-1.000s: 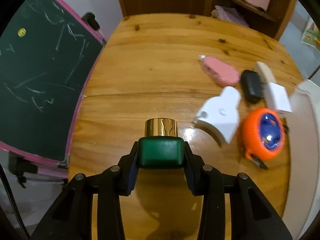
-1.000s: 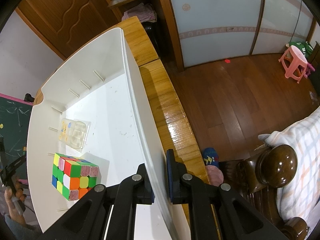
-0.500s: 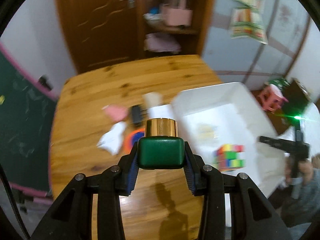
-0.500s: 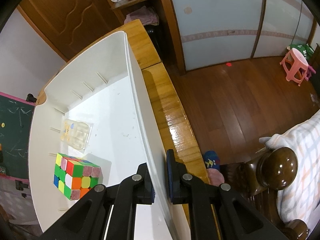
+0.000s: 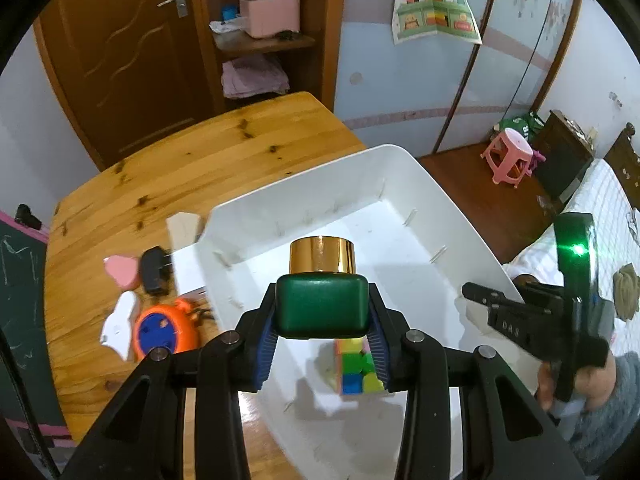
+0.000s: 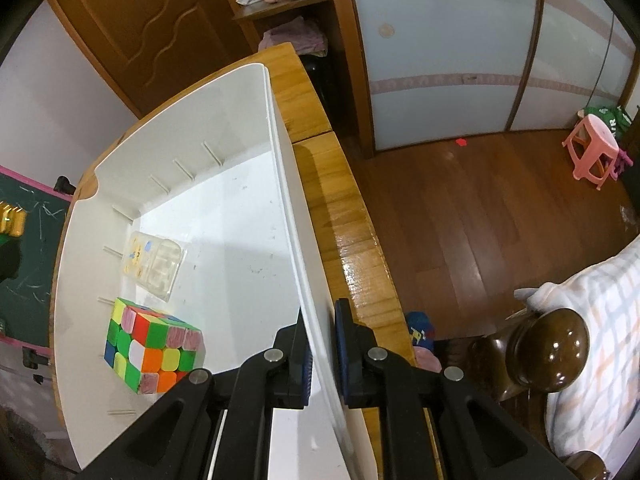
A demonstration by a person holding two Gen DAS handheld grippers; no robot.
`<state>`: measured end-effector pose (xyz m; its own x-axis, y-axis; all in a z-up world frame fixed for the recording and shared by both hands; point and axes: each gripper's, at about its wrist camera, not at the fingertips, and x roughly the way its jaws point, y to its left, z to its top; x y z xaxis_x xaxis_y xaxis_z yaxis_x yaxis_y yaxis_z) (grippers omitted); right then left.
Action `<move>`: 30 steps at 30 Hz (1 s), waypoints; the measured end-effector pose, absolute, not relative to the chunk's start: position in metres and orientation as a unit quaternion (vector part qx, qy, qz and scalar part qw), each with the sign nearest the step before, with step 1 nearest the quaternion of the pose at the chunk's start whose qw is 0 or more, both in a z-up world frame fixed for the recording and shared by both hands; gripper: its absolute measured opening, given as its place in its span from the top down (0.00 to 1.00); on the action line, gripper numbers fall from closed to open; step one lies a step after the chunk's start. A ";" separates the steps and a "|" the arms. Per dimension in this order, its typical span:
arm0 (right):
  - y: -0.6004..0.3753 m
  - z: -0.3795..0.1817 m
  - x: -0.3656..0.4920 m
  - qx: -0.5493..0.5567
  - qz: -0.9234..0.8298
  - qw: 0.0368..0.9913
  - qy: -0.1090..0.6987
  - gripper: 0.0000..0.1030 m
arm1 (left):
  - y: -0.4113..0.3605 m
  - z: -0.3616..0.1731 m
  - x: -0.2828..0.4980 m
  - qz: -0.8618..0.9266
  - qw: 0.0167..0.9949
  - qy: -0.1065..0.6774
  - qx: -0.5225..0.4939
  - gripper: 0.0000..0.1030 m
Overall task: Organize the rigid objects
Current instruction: 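Lift the green jar with the left gripper and carry it over the bin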
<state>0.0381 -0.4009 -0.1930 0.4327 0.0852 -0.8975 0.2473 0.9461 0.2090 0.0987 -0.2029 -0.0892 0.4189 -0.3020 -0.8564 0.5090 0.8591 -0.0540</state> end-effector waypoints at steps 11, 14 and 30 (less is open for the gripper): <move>-0.401 -0.194 0.039 0.155 -0.050 0.833 0.529 0.88 | -0.255 -0.109 0.103 -0.286 0.804 0.509 0.117 0.58; -0.402 -0.194 0.039 0.156 -0.048 0.833 0.529 0.88 | -0.268 -0.122 0.106 -0.294 0.789 0.528 0.115 0.58; -0.402 -0.194 0.039 0.157 -0.048 0.832 0.529 0.88 | -0.293 -0.177 0.109 -0.301 0.724 0.611 0.105 0.58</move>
